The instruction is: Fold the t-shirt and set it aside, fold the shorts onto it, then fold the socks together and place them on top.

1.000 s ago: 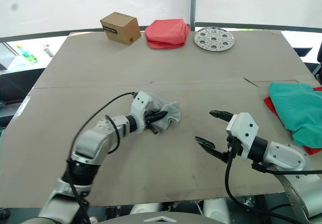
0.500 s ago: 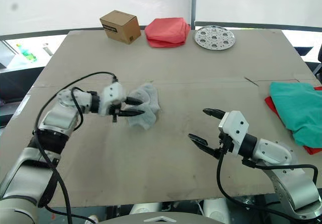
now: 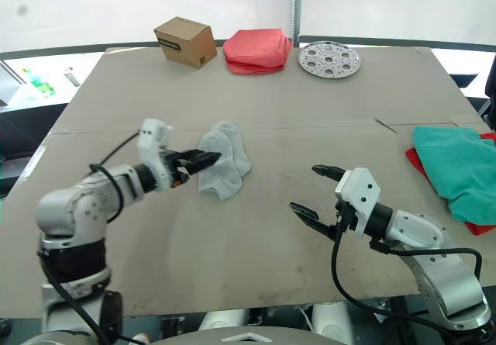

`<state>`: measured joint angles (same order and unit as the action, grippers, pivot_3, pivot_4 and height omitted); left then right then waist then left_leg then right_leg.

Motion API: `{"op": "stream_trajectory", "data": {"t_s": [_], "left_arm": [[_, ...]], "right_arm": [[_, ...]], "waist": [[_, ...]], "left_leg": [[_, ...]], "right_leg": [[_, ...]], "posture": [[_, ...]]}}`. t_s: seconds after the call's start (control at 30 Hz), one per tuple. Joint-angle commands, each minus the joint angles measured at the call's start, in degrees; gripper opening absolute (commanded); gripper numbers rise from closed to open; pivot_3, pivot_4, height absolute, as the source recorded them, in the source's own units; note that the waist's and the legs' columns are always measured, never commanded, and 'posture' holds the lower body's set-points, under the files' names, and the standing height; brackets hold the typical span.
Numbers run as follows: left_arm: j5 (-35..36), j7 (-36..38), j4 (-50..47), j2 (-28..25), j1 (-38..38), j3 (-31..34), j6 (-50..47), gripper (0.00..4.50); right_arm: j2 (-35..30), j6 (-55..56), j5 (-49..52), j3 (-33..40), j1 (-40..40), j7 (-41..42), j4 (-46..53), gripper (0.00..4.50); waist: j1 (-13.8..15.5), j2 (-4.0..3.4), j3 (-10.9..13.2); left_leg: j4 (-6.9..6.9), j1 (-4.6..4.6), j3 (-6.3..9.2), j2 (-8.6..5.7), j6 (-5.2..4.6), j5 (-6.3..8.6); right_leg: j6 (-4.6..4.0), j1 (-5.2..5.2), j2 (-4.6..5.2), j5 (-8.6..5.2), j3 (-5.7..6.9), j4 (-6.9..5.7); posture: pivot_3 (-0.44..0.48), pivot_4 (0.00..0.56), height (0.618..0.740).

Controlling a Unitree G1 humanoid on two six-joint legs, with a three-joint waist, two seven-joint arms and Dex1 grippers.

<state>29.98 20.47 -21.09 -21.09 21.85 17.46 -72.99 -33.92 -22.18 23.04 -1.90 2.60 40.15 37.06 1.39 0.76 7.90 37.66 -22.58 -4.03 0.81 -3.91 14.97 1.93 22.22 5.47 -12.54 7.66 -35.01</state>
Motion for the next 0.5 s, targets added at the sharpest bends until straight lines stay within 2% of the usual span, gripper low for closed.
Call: {"op": "stream_trajectory", "data": {"t_s": [0.03,0.2,0.5], "left_arm": [[-5.8,-12.7,-9.5,4.5,0.6,-2.4,-6.5,3.31],[-10.3,-20.1,-8.7,11.4,3.0,-6.1,-9.3,3.31],[-14.6,-21.6,4.3,14.3,7.0,-11.2,-7.1,3.31]], "right_arm": [[-0.3,0.1,1.3,0.2,-1.4,0.9,1.2,4.5],[-1.0,-1.0,2.0,0.9,-1.7,1.4,1.7,4.5],[-3.4,-4.3,3.5,3.6,1.5,-0.3,6.7,4.5]], "waist": [[0.0,0.01,0.0],[0.2,0.0,0.0],[1.1,-0.1,-0.1]], "left_leg": [[0.0,0.0,0.0,0.01,0.02,-0.01],[-0.05,0.08,-0.01,0.04,0.13,-0.07],[-0.04,0.09,-0.04,0.03,0.12,-0.06]], "right_leg": [[-0.04,0.0,-0.03,0.03,0.0,-0.01],[-0.25,-0.02,-0.13,0.12,-0.05,-0.03],[-0.24,-0.01,-0.1,0.11,-0.06,0.0]], "posture": [[0.0,0.15,0.736],[0.0,0.15,0.736],[0.0,0.15,0.736]]}}
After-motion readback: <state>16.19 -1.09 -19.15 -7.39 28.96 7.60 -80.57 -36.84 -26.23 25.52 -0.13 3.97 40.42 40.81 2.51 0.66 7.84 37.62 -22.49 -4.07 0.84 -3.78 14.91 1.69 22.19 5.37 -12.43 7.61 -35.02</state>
